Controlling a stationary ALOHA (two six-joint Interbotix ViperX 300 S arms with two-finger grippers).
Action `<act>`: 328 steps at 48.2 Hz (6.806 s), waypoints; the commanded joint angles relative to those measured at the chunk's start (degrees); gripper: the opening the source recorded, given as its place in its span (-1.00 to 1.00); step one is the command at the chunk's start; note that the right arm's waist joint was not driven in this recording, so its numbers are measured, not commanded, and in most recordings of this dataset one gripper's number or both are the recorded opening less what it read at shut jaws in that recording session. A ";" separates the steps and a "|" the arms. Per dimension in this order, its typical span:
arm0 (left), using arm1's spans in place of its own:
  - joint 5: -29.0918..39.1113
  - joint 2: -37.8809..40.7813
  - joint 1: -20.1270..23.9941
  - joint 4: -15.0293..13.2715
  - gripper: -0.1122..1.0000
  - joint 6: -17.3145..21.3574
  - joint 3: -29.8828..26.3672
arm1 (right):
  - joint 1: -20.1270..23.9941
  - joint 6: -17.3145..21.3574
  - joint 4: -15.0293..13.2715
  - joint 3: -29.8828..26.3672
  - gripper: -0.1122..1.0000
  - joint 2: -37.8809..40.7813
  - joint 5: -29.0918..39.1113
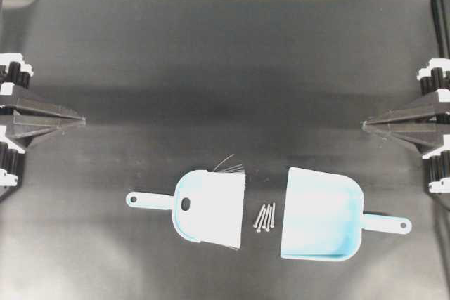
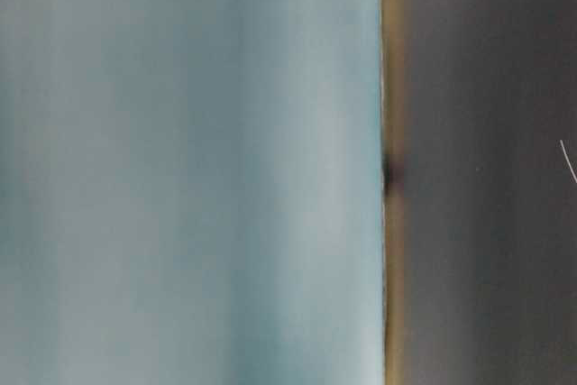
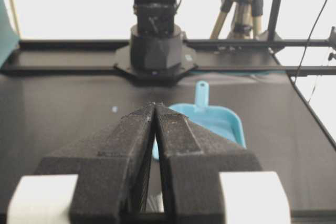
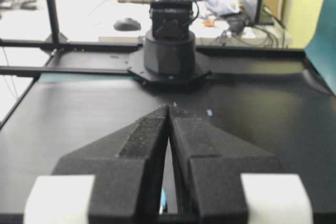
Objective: Hold the dustpan with a person, while the left arm uses a hand brush to gather the screws into the dustpan.
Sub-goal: 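Move the left gripper from rest toward the blue brush handle, then lower the open left gripper around the blue brush handle, then close the left gripper on the brush handle and lift the brush, then carry the brush right and lower bristles behind the screws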
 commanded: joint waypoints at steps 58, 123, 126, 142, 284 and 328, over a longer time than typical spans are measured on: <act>10.28 30.32 -9.93 2.46 0.71 -10.55 -1.67 | 0.00 -0.09 0.26 10.02 -0.81 -29.88 38.85; -8.88 60.56 -8.35 2.37 0.73 -5.10 -8.17 | 0.00 -0.53 0.18 10.11 -0.81 -30.41 39.46; -9.05 61.26 -8.44 2.46 0.73 -5.10 -8.70 | 0.00 -0.53 0.18 10.02 -0.81 -30.41 39.46; -9.40 62.05 -8.61 2.46 0.71 -5.27 -9.14 | 0.00 -0.53 0.09 10.02 -0.81 -30.32 39.46; 95.89 65.92 -3.43 2.46 -0.25 12.48 -65.65 | 0.00 -0.53 0.18 10.02 -0.81 -30.50 39.46; 88.07 75.15 -4.48 2.46 -0.25 13.62 -71.54 | 0.00 -0.53 0.18 10.11 -0.81 -30.41 39.46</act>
